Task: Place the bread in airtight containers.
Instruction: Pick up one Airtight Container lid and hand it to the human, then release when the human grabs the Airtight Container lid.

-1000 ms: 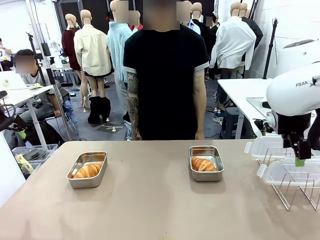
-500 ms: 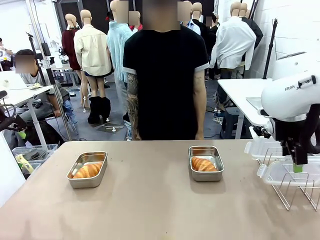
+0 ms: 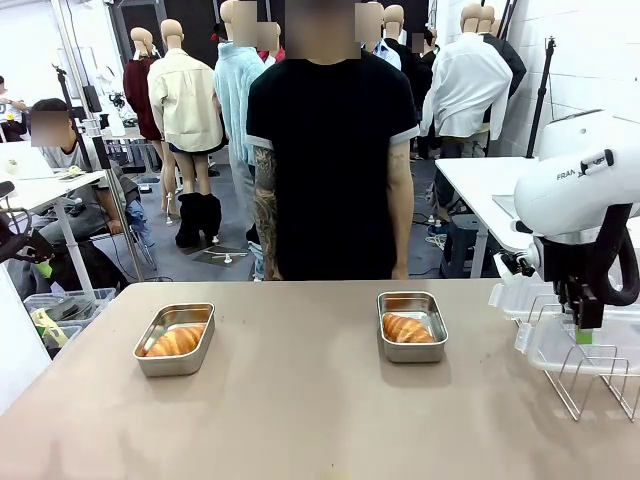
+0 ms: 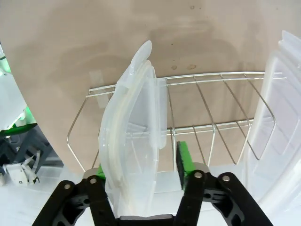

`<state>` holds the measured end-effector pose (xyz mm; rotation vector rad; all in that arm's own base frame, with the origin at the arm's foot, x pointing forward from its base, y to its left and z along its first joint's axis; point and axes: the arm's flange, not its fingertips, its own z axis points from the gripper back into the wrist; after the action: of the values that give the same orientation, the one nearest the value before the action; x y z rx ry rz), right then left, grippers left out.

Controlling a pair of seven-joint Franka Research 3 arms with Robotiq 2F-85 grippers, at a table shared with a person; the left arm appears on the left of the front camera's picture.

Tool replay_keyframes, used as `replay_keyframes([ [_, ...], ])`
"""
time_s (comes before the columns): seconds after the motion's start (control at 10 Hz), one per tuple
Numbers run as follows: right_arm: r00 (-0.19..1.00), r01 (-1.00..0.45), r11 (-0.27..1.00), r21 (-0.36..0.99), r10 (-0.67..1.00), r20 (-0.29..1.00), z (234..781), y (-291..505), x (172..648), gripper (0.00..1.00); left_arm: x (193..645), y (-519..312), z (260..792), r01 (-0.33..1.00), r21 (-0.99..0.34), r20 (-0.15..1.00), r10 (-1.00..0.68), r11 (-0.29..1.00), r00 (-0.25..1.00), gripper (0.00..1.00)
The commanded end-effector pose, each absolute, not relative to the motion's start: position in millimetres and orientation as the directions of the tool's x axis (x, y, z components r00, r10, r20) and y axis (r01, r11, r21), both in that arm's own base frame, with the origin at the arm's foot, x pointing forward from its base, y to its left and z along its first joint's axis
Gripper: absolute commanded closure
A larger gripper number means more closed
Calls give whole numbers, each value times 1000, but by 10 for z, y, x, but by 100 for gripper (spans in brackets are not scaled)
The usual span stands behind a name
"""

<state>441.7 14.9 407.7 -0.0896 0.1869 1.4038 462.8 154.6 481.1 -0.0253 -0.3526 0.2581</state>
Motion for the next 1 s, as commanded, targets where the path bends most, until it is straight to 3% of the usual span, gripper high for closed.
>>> replay_keyframes([
  [0.0, 147, -985, 160, 61, 973, -176, 4082, 150, 4435, 96, 4591, 1550, 4810, -251, -47, 343, 252, 967, 905, 0],
  [0.1, 151, -985, 164, 61, 973, -176, 4082, 147, 4437, 100, 4591, 1550, 4810, -251, -47, 343, 252, 967, 905, 0],
  [0.9, 156, -983, 170, 65, 972, -178, 4135, 175, 4425, 100, 4591, 1550, 4810, -251, -47, 343, 252, 967, 905, 0],
])
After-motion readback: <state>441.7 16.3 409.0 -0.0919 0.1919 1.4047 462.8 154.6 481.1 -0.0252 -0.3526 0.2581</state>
